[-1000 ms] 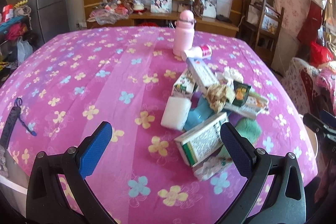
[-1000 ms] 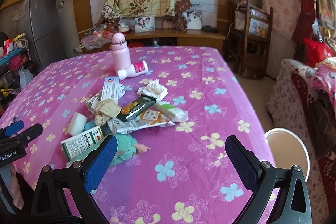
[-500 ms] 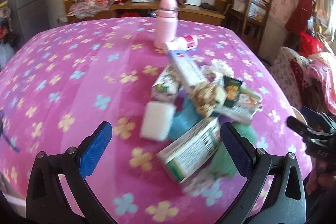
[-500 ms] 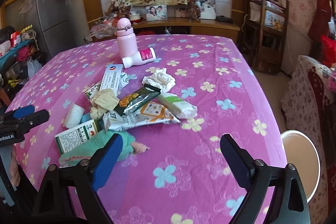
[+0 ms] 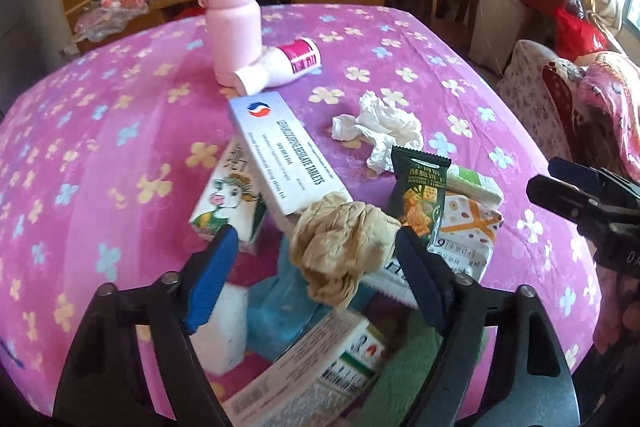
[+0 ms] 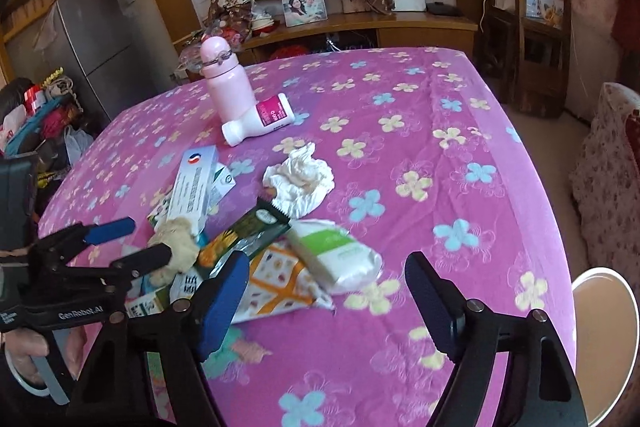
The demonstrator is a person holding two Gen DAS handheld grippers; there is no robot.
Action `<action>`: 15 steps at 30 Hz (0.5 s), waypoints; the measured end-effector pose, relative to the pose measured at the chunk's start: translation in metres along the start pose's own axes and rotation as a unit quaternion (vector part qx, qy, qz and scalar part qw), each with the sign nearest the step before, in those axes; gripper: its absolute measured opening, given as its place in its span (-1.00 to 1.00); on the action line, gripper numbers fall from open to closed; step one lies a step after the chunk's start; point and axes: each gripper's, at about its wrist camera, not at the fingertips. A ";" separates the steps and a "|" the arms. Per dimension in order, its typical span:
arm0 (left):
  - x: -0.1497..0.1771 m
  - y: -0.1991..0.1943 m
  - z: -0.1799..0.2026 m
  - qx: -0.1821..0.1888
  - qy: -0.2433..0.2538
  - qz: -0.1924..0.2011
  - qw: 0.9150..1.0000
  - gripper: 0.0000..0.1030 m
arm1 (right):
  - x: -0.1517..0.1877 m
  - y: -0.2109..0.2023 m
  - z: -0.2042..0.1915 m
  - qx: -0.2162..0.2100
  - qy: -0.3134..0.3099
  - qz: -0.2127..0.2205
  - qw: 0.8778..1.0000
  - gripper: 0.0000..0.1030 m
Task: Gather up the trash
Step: 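Grasp the crumpled beige tissue with the left gripper while the right gripper grasps the white tissue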
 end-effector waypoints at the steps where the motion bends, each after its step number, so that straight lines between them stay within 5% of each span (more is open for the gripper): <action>1: -0.001 0.004 0.000 0.000 -0.002 -0.007 1.000 -0.03 | -0.004 0.004 0.002 -0.004 0.000 -0.002 1.000 0.54; 4: -0.002 0.018 -0.003 0.022 -0.016 -0.032 0.999 -0.55 | -0.017 0.018 0.004 -0.011 -0.005 -0.007 1.000 0.54; 9: -0.004 0.013 -0.012 0.041 -0.033 -0.025 0.998 -0.70 | -0.044 0.064 -0.002 -0.017 -0.012 -0.036 0.999 0.50; 11: -0.006 0.011 -0.013 0.042 -0.036 -0.022 0.998 -0.70 | -0.054 0.080 -0.005 -0.016 -0.015 -0.046 0.999 0.24; 15: -0.009 0.011 -0.012 0.036 -0.039 -0.018 0.998 -0.72 | -0.069 0.118 -0.009 -0.015 -0.013 -0.075 0.997 0.17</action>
Point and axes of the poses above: each gripper's, at about its wrist camera, not at the fingertips, and y roughly the way its jaws point, z to its right, x to its underside, and after that the axes turned 4 degrees about y, right-handed
